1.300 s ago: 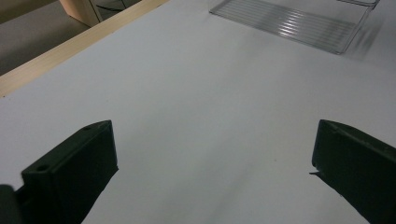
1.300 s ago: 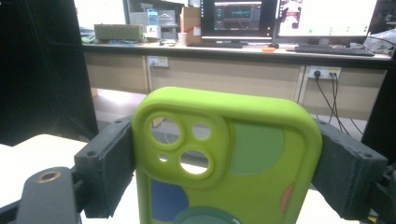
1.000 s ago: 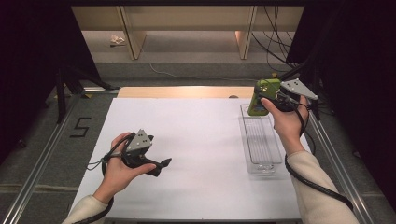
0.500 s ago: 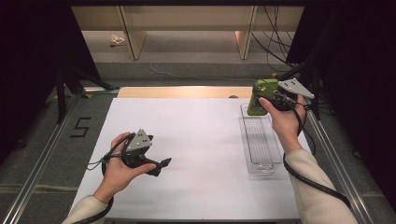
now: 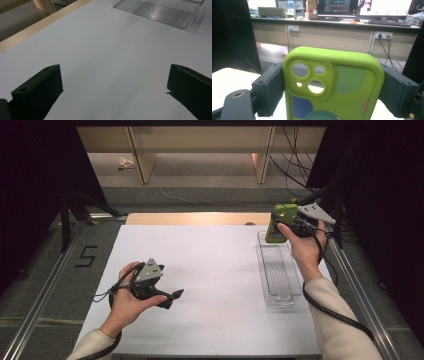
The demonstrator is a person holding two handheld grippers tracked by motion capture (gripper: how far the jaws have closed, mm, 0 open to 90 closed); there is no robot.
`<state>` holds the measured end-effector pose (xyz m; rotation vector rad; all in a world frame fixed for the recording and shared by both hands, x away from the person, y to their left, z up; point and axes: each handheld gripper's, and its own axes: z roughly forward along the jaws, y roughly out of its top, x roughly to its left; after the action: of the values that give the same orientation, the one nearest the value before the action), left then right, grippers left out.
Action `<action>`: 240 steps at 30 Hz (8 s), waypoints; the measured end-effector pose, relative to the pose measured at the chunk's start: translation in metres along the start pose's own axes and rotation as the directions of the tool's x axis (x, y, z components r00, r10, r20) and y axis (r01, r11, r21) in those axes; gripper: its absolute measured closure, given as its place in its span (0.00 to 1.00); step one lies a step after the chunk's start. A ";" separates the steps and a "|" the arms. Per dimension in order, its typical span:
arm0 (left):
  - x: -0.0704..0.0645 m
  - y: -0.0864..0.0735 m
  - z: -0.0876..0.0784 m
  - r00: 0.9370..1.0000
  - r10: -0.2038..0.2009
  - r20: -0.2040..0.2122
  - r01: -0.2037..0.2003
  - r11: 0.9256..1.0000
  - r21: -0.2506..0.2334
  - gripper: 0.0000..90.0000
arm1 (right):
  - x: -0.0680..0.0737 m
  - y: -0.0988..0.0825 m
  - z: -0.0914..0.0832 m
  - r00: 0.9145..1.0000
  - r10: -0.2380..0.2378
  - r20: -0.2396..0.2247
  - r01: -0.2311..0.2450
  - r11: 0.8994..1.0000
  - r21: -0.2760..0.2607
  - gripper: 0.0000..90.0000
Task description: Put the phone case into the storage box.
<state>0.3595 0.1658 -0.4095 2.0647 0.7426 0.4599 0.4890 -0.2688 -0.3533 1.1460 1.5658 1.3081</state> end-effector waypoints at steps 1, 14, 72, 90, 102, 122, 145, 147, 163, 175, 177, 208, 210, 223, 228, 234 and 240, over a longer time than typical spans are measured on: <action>0.000 0.000 0.000 1.000 -0.001 0.000 0.001 1.000 0.000 0.00 | 0.000 0.000 0.001 1.000 0.001 -0.002 -0.001 1.000 -0.001 0.19; 0.000 0.000 0.000 1.000 -0.002 0.001 0.002 1.000 -0.001 0.00 | -0.003 -0.003 0.007 1.000 0.003 0.009 -0.003 1.000 0.011 0.19; 0.001 -0.001 0.000 1.000 -0.011 0.009 0.011 1.000 -0.008 0.00 | -0.005 -0.019 0.040 0.999 -0.005 0.033 0.002 0.996 0.085 0.19; 0.001 -0.001 0.000 1.000 -0.012 0.010 0.012 1.000 -0.011 0.00 | -0.005 -0.023 0.049 0.999 -0.005 0.043 0.000 0.993 0.115 0.19; 0.001 -0.001 0.000 1.000 -0.012 0.011 0.012 1.000 -0.008 0.00 | -0.007 -0.024 0.056 0.999 -0.002 0.051 -0.004 0.992 0.130 0.19; 0.001 -0.001 0.000 1.000 -0.015 0.011 0.015 1.000 -0.010 0.00 | -0.010 -0.028 0.065 0.998 -0.001 0.065 -0.010 0.988 0.156 0.19; 0.001 -0.001 0.001 1.000 -0.015 0.013 0.015 1.000 -0.011 0.00 | -0.010 -0.033 0.073 0.997 -0.004 0.073 -0.009 0.984 0.178 0.19; 0.001 -0.002 0.001 1.000 -0.016 0.012 0.016 1.000 -0.011 0.00 | -0.010 -0.034 0.073 0.997 -0.006 0.072 -0.007 0.983 0.182 0.19; 0.001 -0.002 0.001 1.000 -0.016 0.012 0.016 1.000 -0.012 0.00 | -0.006 -0.039 0.077 0.998 -0.025 0.060 0.012 0.980 0.200 0.19; 0.001 -0.002 0.001 1.000 -0.015 0.014 0.015 1.000 -0.011 0.00 | -0.005 -0.043 0.080 0.998 -0.032 0.056 0.019 0.977 0.213 0.19; 0.001 -0.002 0.001 1.000 -0.015 0.014 0.015 1.000 -0.010 0.00 | -0.005 -0.043 0.080 0.998 -0.032 0.054 0.020 0.977 0.213 0.19; 0.001 -0.002 0.001 1.000 -0.017 0.014 0.017 1.000 -0.011 0.00 | -0.007 -0.053 0.085 0.998 -0.018 0.057 0.004 0.973 0.229 0.18; 0.002 -0.002 0.001 1.000 -0.017 0.015 0.017 1.000 -0.010 0.00 | -0.007 -0.053 0.085 0.999 -0.011 0.054 -0.002 0.973 0.231 0.16; 0.001 -0.002 0.001 1.000 -0.016 0.014 0.016 1.000 -0.010 0.00 | -0.011 -0.049 0.082 0.998 0.022 0.053 -0.034 0.971 0.238 0.06; 0.001 -0.002 0.001 1.000 -0.017 0.013 0.017 1.000 -0.013 0.00 | -0.010 -0.046 0.079 0.999 0.019 0.050 -0.030 0.972 0.232 0.04; 0.001 -0.002 0.001 1.000 -0.017 0.012 0.017 1.000 -0.013 0.00 | -0.010 -0.044 0.075 0.998 0.021 0.051 -0.032 0.974 0.224 0.04; 0.002 -0.002 0.001 1.000 -0.018 0.012 0.018 1.000 -0.013 0.00 | -0.010 -0.045 0.068 0.998 0.029 0.052 -0.040 0.973 0.228 0.04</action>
<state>0.3605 0.1673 -0.4112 2.0455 0.7490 0.4411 0.5493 -0.2620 -0.4088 1.3417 1.7003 1.1333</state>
